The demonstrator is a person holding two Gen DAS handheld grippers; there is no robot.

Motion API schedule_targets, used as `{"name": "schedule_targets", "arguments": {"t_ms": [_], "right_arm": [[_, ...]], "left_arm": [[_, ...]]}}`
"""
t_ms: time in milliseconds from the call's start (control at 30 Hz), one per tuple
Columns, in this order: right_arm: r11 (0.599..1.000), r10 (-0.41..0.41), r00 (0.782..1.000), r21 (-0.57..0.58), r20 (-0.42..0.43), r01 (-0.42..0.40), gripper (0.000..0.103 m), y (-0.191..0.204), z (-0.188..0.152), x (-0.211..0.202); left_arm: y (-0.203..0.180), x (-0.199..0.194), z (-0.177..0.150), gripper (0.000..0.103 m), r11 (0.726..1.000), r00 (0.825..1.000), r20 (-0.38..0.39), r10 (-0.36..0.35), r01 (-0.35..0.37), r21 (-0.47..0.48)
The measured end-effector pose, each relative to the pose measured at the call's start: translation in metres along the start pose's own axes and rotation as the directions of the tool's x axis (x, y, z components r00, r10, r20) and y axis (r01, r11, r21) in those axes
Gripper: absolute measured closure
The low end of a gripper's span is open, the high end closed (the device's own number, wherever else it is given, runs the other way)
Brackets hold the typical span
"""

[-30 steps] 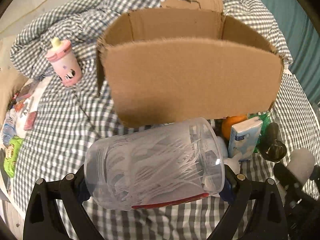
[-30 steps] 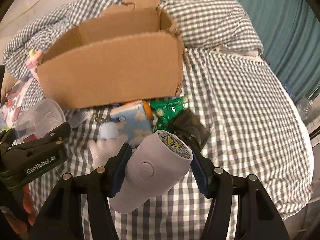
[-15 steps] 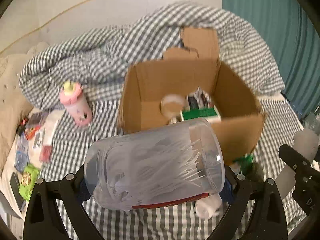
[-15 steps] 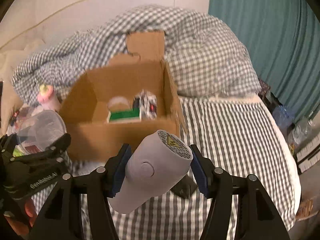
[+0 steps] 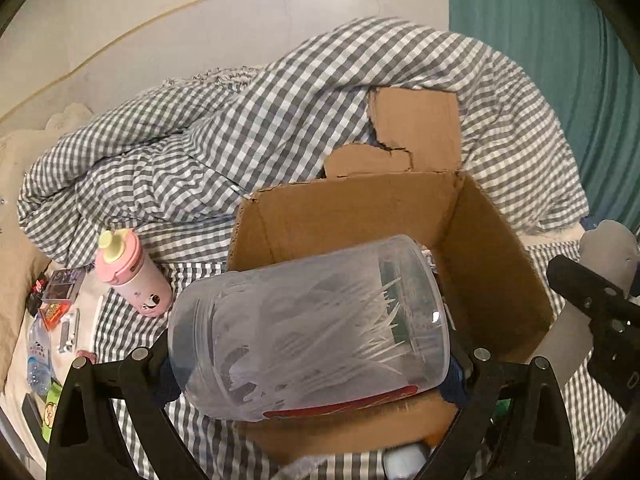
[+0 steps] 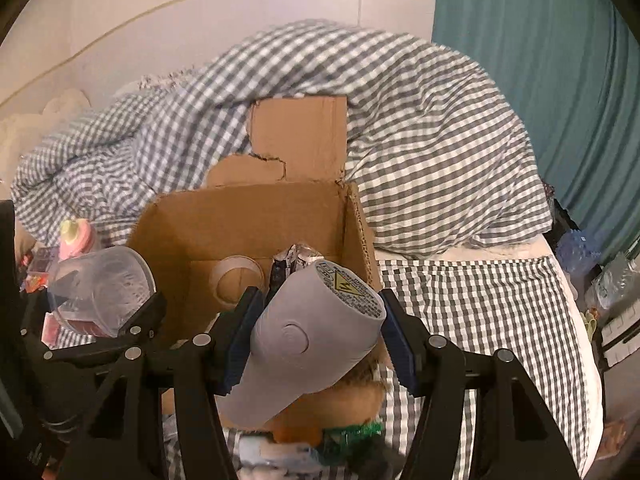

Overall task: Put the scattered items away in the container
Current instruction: 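Carry container and bottle into the cardboard box and open both tools, then move both tools back to the items beside the box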

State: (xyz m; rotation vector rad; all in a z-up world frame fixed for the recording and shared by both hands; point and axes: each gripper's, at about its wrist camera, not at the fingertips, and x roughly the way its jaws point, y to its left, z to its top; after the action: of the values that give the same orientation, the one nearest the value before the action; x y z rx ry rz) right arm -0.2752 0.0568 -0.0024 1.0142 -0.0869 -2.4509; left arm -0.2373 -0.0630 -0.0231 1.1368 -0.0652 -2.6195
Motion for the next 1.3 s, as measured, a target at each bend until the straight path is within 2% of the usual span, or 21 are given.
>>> {"name": "schedule_targets", "arguments": {"t_ms": [167, 433, 467, 533, 600, 733, 967, 1100, 1300], "right_arm": [[1.000, 0.004, 1.000, 0.010, -0.027, -0.004, 0.045, -0.001, 0.003, 0.029], [1.000, -0.026, 0.998, 0.012, -0.064, 0.026, 0.044, -0.004, -0.006, 0.058], [0.999, -0.037, 0.997, 0.016, -0.061, 0.038, 0.043, -0.005, -0.006, 0.058], [0.998, -0.057, 0.997, 0.023, -0.051, 0.059, 0.030, -0.008, -0.007, 0.056], [0.998, -0.059, 0.998, 0.031, -0.038, 0.060, 0.029, -0.011, -0.006, 0.051], [0.998, -0.059, 0.998, 0.025, -0.026, 0.059, 0.029, -0.014, -0.003, 0.040], [0.998, -0.054, 0.998, 0.026, -0.014, 0.054, 0.029, -0.019, -0.008, 0.011], [0.999, -0.048, 0.999, 0.013, 0.012, 0.048, 0.029, -0.024, -0.015, -0.024], [0.999, 0.016, 1.000, -0.028, 0.002, -0.016, 0.029, -0.033, -0.034, -0.078]], "left_arm": [[0.002, 0.033, 0.003, 0.005, 1.000, 0.999, -0.048, -0.007, 0.006, -0.031], [-0.002, 0.060, -0.003, 0.005, 0.999, 0.996, -0.083, -0.028, 0.025, -0.031], [-0.003, 0.061, -0.003, 0.005, 0.999, 0.996, -0.083, -0.024, 0.022, -0.023], [-0.008, 0.063, -0.004, 0.003, 1.000, 0.996, -0.086, -0.017, 0.017, -0.001], [-0.012, 0.063, -0.004, 0.000, 1.000, 0.996, -0.084, 0.006, -0.005, 0.017], [-0.018, 0.054, -0.002, 0.000, 0.999, 0.997, -0.072, 0.028, -0.024, 0.049], [-0.017, 0.026, -0.001, 0.000, 0.998, 0.998, -0.046, 0.037, -0.035, 0.043], [-0.015, -0.004, -0.002, 0.000, 0.997, 0.999, -0.014, 0.050, -0.049, 0.066], [-0.005, -0.059, -0.011, 0.000, 0.998, 0.998, 0.024, 0.052, -0.053, 0.047]]}}
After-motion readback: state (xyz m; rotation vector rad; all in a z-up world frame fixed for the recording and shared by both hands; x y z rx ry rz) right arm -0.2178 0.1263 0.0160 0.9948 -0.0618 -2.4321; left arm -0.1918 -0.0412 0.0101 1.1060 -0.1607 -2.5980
